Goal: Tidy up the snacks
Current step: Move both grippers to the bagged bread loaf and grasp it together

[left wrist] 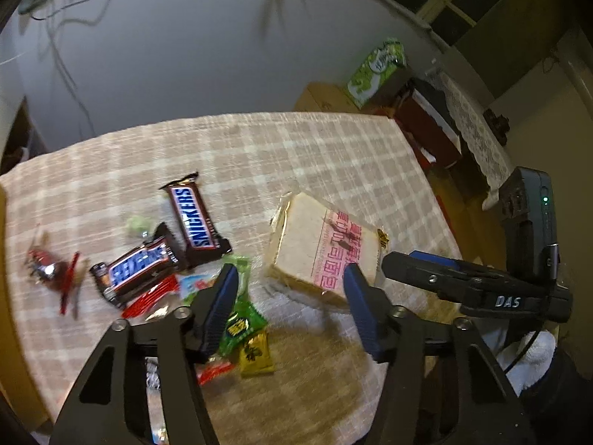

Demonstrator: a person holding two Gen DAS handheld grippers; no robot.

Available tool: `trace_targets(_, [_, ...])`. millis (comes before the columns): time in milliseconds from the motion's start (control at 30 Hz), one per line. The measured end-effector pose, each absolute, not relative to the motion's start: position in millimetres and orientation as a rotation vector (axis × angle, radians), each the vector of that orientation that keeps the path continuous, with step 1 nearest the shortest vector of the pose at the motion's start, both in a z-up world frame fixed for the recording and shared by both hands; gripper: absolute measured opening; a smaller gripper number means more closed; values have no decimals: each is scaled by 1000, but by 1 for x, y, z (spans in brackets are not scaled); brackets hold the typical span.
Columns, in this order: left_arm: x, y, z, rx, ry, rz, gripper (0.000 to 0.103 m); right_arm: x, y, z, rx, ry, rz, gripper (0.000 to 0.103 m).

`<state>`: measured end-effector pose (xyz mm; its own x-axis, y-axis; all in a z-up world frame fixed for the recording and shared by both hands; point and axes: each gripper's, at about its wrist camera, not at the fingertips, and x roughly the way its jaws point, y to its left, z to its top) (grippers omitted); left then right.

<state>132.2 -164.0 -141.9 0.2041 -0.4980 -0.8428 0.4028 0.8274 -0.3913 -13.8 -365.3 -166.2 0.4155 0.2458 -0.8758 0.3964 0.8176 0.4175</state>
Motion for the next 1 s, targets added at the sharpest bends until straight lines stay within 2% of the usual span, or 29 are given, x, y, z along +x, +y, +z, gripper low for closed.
trace_targets(100, [140,-169,-150,-114,1238,-649,50,-17,-375,-173,715,1151,-109,100])
trace_targets(233, [148,-173,-160,-117,1267,-656,47,-15,-381,-183,791,1156,-92,87])
trace_targets(567, [157,-183,-181,-103,1329,-680,42,-9,-378,-199,862,1186,-55,69])
trace_targets(600, [158,-183,-183,-107,1337,-681,37,-7,-379,-200,865,1187,-55,68])
trace_targets(667, [159,-183,-187,-110,1349,-681,35,-6,-380,-203,871,1190,-53,63])
trace_targets(1000, [157,-188,-186,-83,1335,-689,35,8,-380,-212,879,1228,-15,61])
